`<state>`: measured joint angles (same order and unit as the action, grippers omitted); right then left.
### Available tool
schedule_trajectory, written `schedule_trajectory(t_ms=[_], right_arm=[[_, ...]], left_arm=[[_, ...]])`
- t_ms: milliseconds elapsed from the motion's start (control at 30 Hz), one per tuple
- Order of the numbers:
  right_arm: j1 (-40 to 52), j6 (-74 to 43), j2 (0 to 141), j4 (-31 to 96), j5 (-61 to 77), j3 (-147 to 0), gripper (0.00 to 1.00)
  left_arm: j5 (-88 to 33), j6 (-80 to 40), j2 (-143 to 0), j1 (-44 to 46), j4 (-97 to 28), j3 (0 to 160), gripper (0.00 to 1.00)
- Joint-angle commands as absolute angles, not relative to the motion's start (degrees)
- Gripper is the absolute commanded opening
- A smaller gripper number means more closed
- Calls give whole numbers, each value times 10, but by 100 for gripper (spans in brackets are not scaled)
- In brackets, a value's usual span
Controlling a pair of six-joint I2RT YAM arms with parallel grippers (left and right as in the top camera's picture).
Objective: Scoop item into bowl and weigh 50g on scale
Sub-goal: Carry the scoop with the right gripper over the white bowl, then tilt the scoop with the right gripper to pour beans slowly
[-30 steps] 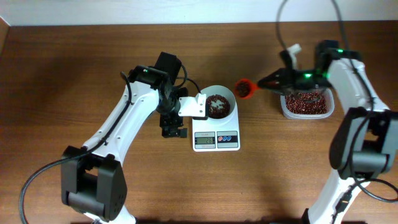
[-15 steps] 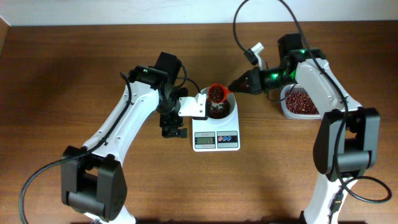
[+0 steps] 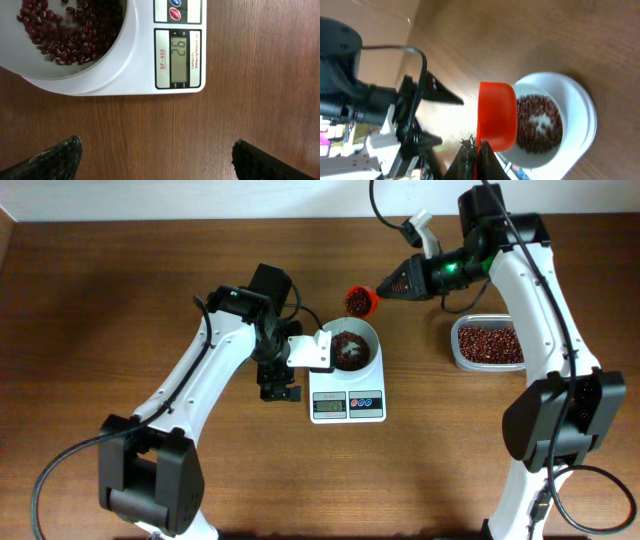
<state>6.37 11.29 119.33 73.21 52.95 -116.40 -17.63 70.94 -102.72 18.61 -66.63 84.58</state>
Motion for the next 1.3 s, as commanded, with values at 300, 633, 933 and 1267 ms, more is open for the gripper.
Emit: schedule_trajectory(t_ms=[300,633,933,1267], right_arm=[[80,174,1188,774,463,-1174,4],[115,174,1188,774,402,-1174,4],[115,174,1188,763,402,-1174,4],[118,172,1188,764,404,-1174,4]], left_arm=[[-187,716,-1032,184,-668,842,99],[-187,716,-1032,184,-668,842,99],[-187,716,-1032,184,-668,842,98],[-187,716,-1032,184,-668,842,99]])
